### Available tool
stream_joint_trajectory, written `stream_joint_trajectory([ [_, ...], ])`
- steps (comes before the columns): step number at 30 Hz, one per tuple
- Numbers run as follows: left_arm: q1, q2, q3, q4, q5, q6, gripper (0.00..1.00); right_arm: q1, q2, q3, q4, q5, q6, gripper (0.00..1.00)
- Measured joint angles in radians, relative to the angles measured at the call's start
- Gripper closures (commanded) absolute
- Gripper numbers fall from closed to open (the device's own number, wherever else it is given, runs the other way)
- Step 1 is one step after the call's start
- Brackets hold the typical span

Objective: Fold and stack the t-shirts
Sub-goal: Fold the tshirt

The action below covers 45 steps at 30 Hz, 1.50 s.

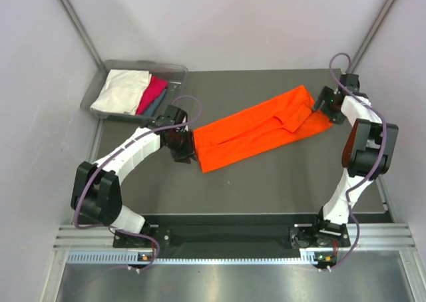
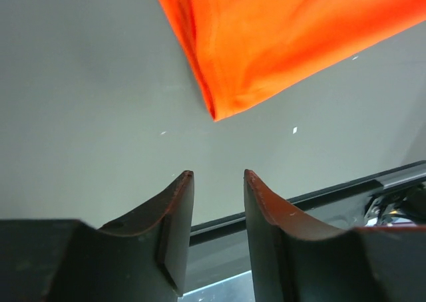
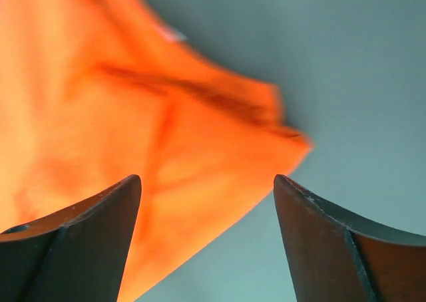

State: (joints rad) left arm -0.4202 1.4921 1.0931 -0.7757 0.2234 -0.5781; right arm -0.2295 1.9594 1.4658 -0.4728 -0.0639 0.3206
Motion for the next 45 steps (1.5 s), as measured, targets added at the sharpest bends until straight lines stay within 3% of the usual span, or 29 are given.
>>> stream_joint_trajectory([
  [3,0.0,0.01,0.026,0.008,0.005,0.0,0.6,0.058,-0.045,0.009,-0.01,-0.002,-0.003,0.18],
  [11,0.0,0.248,0.221,0.077,0.024,0.016,0.55,0.095,-0.025,0.029,0.008,-0.101,0.053,0.49],
  [18,0.0,0.369,0.293,0.074,0.024,0.075,0.53,0.087,0.09,0.128,0.014,-0.107,0.056,0.49],
  [23,0.0,0.362,0.277,0.076,0.03,0.089,0.53,0.081,0.132,0.169,0.015,-0.098,0.034,0.45],
  [28,0.0,0.337,0.22,0.073,0.041,0.085,0.6,0.069,0.164,0.176,0.014,-0.09,0.018,0.44],
  [42,0.002,0.31,0.196,0.073,0.037,0.083,0.62,0.061,0.228,0.219,0.016,-0.095,-0.006,0.51],
  [45,0.002,0.31,0.192,0.074,0.029,0.083,0.59,0.061,0.228,0.219,0.016,-0.095,-0.006,0.5],
])
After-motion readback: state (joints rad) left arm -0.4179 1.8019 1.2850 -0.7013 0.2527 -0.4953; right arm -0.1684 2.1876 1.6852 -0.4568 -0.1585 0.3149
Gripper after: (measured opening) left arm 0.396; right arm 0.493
